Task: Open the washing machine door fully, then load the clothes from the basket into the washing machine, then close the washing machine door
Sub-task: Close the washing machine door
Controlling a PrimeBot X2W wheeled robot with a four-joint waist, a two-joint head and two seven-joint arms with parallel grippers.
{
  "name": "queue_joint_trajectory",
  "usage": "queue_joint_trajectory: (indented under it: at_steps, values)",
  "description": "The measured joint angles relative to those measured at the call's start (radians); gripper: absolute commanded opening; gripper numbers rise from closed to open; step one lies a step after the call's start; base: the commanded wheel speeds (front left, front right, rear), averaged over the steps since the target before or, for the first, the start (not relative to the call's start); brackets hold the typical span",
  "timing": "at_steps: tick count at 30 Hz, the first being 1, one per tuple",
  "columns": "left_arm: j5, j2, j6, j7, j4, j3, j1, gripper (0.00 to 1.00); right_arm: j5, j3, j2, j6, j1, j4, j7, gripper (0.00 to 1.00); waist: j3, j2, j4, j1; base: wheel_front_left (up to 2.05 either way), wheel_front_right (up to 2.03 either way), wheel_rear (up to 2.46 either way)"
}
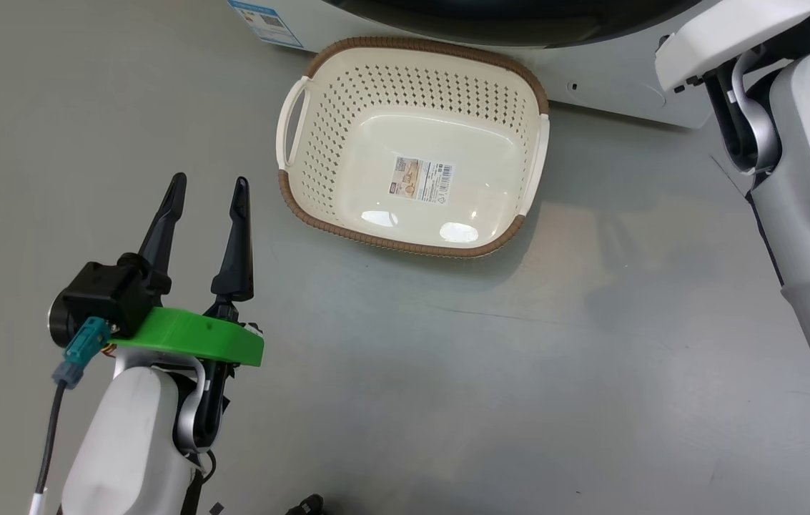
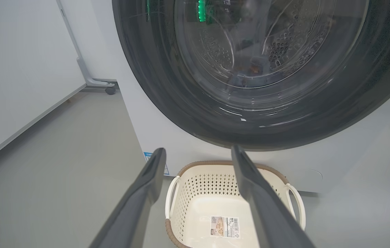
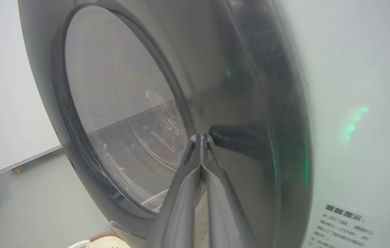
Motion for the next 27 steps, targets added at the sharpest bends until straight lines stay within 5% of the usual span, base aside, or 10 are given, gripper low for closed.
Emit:
queue_joint_trajectory:
  at_steps: [27]
  values:
    - [0.085,0.003,0.0,0.0,0.037,0.099,0.083,1.0,0.096,-0.002,0.03,0.063,0.36,0.03,-0.049,0.0,-0.217,0.0001,-0.144,-0.0001,0.0,0.0,0.0]
